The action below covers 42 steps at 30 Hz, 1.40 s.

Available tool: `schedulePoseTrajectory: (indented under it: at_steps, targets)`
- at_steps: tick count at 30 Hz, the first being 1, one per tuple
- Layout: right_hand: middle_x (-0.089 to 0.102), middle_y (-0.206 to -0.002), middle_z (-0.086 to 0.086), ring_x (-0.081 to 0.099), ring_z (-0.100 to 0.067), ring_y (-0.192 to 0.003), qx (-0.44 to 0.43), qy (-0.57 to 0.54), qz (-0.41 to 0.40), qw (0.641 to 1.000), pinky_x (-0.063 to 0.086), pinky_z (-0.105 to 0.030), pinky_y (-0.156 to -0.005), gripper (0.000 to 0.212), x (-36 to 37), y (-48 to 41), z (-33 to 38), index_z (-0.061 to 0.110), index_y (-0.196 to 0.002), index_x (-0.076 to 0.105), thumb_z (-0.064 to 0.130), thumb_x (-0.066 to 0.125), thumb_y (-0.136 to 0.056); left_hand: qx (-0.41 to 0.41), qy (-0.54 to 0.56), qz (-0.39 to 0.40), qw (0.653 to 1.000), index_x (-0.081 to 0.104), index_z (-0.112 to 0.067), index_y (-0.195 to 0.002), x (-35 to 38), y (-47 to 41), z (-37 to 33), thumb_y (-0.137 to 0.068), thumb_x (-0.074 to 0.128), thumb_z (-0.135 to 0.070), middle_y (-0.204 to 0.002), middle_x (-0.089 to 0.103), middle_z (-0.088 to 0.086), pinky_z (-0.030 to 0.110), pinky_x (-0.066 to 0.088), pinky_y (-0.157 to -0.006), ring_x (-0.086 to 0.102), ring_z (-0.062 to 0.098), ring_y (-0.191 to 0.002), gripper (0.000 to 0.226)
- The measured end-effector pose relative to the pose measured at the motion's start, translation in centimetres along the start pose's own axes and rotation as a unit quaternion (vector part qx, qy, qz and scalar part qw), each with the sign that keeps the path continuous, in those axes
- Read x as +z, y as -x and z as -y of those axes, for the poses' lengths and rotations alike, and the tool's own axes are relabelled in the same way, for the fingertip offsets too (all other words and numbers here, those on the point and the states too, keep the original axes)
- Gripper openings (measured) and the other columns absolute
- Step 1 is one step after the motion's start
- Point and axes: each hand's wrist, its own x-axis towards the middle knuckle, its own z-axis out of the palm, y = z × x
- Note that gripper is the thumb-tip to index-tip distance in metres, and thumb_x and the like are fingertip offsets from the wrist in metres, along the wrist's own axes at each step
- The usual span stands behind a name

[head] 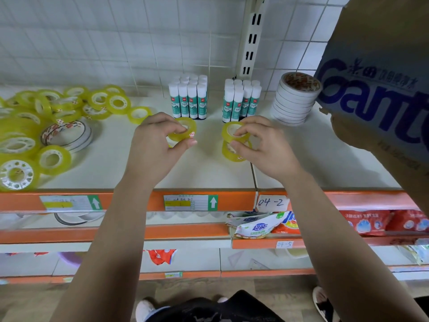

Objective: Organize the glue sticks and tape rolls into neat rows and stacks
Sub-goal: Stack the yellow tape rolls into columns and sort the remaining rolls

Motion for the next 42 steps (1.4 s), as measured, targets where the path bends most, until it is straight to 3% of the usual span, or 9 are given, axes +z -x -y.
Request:
schedulePoseTrajectory:
  at_steps: [5,11,18,24,28,36,42]
  targets:
    - [0.061,-0.109,0.002,0.055,-0.004,-0.098,0.027,0.017,-0.023,0.999,0.041,-0.011,-0.086,0.017,-2.2,1.4,-1.8,0.011,-0.095,0.072,0.022,0.076,-0.083,0.013,0.014,0.021,1.000,0.075,-0.008,-0.097,1.5,-0.5,-1.4,-0.076,0.082,-0.029,-0.098,0.067,0.003,0.044,0.053,-0.085,0.063,0.022,-0.096,0.031]
    - [0.056,-0.106,0.007,0.058,-0.015,-0.105,0.096,0.050,0.005,0.994,0.047,-0.034,-0.094,0.022,-5.1,3.5,-4.0,0.010,-0.100,0.073,0.025,0.075,-0.083,0.031,0.038,0.028,0.998,0.076,-0.009,-0.097,3.8,-0.4,-3.7,-0.080,0.079,-0.025,-0.097,0.064,-0.005,0.036,0.053,-0.086,0.063,0.016,-0.096,0.024]
    - [0.060,-0.107,0.001,0.056,-0.022,-0.105,0.105,0.072,0.025,0.992,0.049,-0.044,-0.092,0.022,-5.5,4.2,-5.3,0.015,-0.098,0.074,0.026,0.077,-0.080,0.033,0.028,0.032,0.999,0.076,-0.009,-0.096,4.9,0.3,-4.9,-0.082,0.069,-0.030,-0.098,0.067,0.000,0.030,0.049,-0.088,0.063,0.017,-0.095,0.026]
    - [0.060,-0.113,0.000,0.049,-0.024,-0.114,0.115,0.072,0.050,0.989,0.044,-0.043,-0.099,0.021,-5.4,4.5,-5.4,0.018,-0.100,0.071,0.025,0.074,-0.080,0.033,0.021,0.021,0.999,0.076,-0.010,-0.099,5.1,0.5,-5.3,-0.082,0.076,-0.020,-0.102,0.069,0.001,0.031,0.047,-0.093,0.062,0.019,-0.101,0.019]
    - [0.053,-0.113,0.006,0.049,-0.019,-0.118,0.117,0.041,0.017,0.992,0.043,-0.040,-0.101,0.016,-5.4,4.3,-5.3,0.018,-0.096,0.073,0.026,0.074,-0.082,0.034,0.010,0.053,0.998,0.076,-0.010,-0.100,5.5,0.4,-5.6,-0.081,0.078,-0.019,-0.103,0.070,0.001,0.025,0.038,-0.093,0.058,0.022,-0.105,0.021]
    - [0.053,-0.110,0.007,0.052,-0.017,-0.112,0.111,0.035,0.015,0.993,0.046,-0.042,-0.096,0.015,-5.3,4.1,-5.7,0.019,-0.092,0.072,0.031,0.073,-0.084,0.053,-0.032,0.146,0.987,0.076,-0.012,-0.103,7.7,-0.5,-5.2,-0.081,0.076,-0.033,-0.104,0.070,0.003,0.042,0.044,-0.092,0.057,0.029,-0.102,0.031]
    - [0.055,-0.113,0.005,0.050,-0.018,-0.114,0.110,0.039,0.022,0.993,0.045,-0.044,-0.097,0.016,-5.3,4.0,-5.9,0.021,-0.094,0.072,0.035,0.071,-0.085,0.044,-0.048,0.136,0.989,0.075,-0.010,-0.105,8.2,-0.8,-5.0,-0.081,0.075,-0.033,-0.106,0.069,0.006,0.041,0.042,-0.091,0.056,0.031,-0.103,0.033]
